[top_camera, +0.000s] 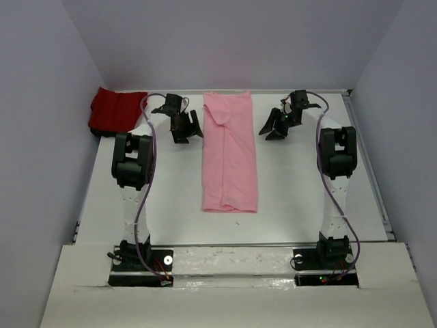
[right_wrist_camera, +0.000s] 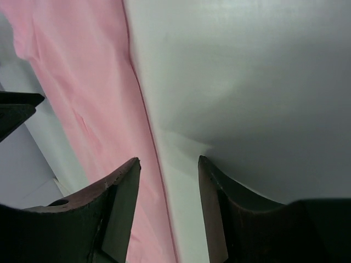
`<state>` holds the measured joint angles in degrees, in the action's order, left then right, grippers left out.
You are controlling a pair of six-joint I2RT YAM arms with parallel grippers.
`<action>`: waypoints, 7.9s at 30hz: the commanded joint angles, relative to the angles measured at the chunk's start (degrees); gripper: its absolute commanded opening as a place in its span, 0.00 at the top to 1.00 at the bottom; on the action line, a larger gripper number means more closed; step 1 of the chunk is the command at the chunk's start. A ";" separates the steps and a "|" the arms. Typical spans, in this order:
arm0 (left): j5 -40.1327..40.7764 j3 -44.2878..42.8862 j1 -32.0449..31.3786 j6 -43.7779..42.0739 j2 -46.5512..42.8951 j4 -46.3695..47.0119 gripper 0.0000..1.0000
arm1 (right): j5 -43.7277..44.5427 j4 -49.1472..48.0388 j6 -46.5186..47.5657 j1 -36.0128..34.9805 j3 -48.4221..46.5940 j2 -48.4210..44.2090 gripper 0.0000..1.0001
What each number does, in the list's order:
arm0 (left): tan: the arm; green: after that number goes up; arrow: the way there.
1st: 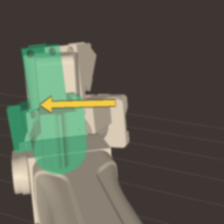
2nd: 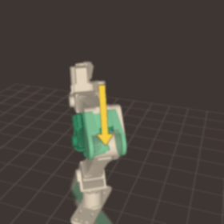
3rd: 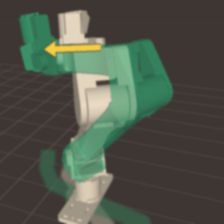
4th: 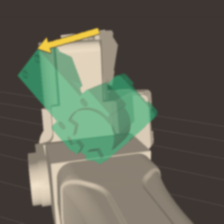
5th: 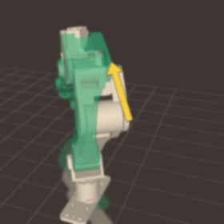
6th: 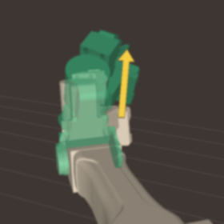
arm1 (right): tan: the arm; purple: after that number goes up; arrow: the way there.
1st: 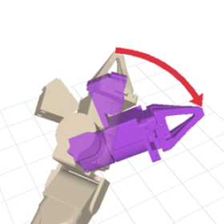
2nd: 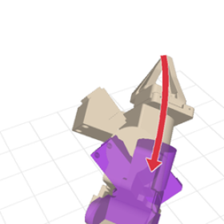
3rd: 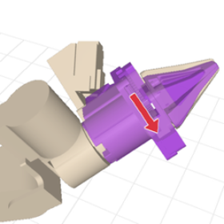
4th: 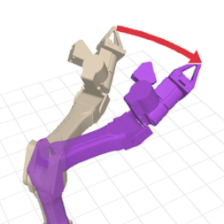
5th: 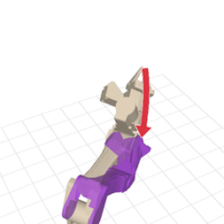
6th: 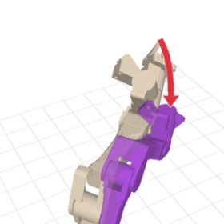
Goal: Fold and stack the t-shirts
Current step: Rotate the tshirt 90 degrees, then grab the bottom of the folded rectangular tshirt with both arms, then fold the folded rectangular tshirt in 1/3 of the way
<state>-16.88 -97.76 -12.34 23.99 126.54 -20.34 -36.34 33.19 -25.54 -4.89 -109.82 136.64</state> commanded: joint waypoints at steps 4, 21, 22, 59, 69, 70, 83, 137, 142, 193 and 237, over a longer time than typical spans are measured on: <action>-4.29 18.29 -0.93 -0.96 -17.19 -3.04 0.17 | -0.31 3.64 4.36 0.31 22.16 -20.32 0.26; -2.10 40.42 -12.97 2.81 -36.70 -2.09 0.14 | -0.49 0.48 5.24 -7.33 56.55 -48.20 0.37; -2.27 41.93 -13.24 3.25 -38.02 -1.47 0.14 | -0.49 -0.14 5.15 -7.85 57.78 -49.18 0.38; -5.88 68.05 -15.26 18.46 -50.43 18.75 0.18 | 1.44 -22.38 -7.50 -13.84 74.58 -51.65 0.46; -7.64 68.93 -15.43 19.87 -48.14 23.06 0.19 | 1.71 -23.78 -8.74 -15.59 74.22 -50.07 0.47; -7.72 69.10 -15.35 19.87 -48.23 23.15 0.19 | 1.80 -24.05 -9.00 -16.12 74.31 -49.81 0.48; -8.87 70.86 -15.44 20.13 -47.79 23.76 0.32 | 2.24 -24.49 -10.14 -17.70 74.49 -48.57 0.49; -8.87 74.38 -16.75 21.72 -51.92 22.01 0.44 | 3.91 -21.15 -11.02 -19.90 76.69 -49.45 0.79; -8.43 73.15 -16.84 21.28 -52.27 21.48 0.62 | 3.91 -20.53 -10.58 -19.90 76.33 -49.98 0.80; -6.76 63.22 -16.93 16.36 -48.76 14.89 0.69 | 3.55 -14.56 -8.30 -19.90 66.05 -48.04 1.00; -7.02 53.72 -5.06 8.35 -45.59 6.71 0.74 | 6.37 -5.68 -5.22 -19.90 52.60 -44.44 1.00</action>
<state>-22.85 -43.11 -17.61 33.85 81.38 -12.71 -30.41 27.09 -31.68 -24.10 -55.20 92.38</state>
